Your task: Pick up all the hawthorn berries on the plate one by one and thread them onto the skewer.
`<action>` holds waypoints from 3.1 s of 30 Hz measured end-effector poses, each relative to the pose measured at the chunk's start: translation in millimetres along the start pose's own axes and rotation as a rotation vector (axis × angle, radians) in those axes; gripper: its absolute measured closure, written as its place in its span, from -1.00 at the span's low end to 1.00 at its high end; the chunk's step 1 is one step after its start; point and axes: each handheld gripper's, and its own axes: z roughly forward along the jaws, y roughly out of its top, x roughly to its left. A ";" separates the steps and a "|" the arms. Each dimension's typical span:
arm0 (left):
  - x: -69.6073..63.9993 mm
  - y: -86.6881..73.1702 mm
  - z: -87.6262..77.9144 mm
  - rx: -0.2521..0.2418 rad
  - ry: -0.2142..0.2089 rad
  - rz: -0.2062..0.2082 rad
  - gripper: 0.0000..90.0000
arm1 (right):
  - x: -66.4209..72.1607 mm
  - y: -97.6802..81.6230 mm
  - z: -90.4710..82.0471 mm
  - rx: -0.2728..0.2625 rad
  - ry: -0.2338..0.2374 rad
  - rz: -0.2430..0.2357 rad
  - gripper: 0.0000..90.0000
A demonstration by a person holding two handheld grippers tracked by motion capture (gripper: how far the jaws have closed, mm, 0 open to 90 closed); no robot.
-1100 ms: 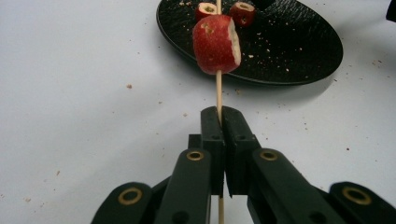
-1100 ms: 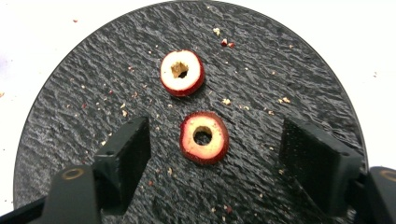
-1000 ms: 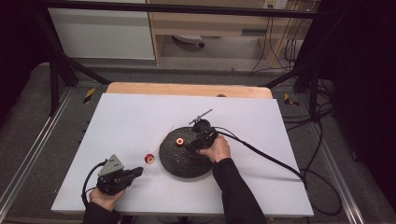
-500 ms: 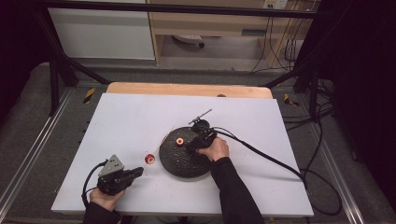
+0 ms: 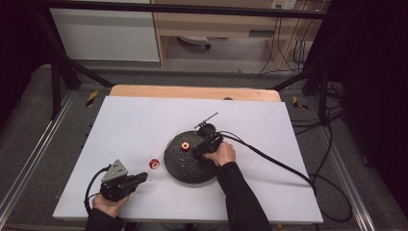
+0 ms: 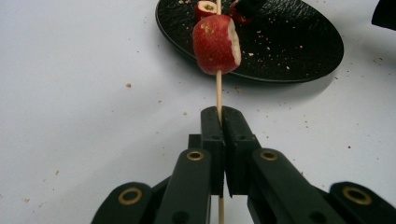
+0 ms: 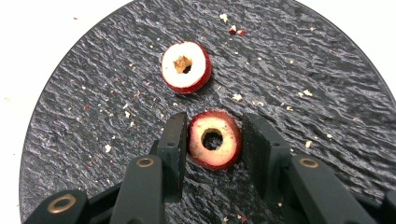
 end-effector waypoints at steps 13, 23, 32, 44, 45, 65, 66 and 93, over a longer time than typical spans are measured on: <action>-0.7 0.1 0.2 0.000 0.001 0.002 0.94 | 3.0 0.6 -11.3 -0.028 0.011 0.004 0.40; -1.8 0.3 0.2 -0.001 0.001 0.006 0.94 | 7.7 -1.7 -21.6 -0.049 0.021 -0.001 0.40; -3.2 0.4 0.4 -0.003 0.001 0.009 0.94 | 14.8 -5.8 -34.9 -0.100 0.025 -0.010 0.40; -4.7 0.8 0.9 -0.005 0.001 0.006 0.95 | 16.0 -24.8 -47.5 -0.213 0.073 0.015 0.40; -4.8 0.9 0.8 -0.006 0.002 0.007 0.94 | 16.2 -26.6 -48.2 -0.222 0.074 0.016 0.40; -10.7 2.2 3.7 -0.021 -0.014 0.005 0.94 | 17.1 -59.6 -58.4 -0.527 0.158 0.133 0.40; -11.1 2.2 3.8 -0.024 -0.014 0.006 0.94 | 17.2 -61.8 -58.5 -0.548 0.161 0.142 0.40; -23.6 4.5 9.7 -0.064 -0.028 -0.008 0.95 | 18.6 -71.2 -59.7 -0.924 0.206 0.284 0.40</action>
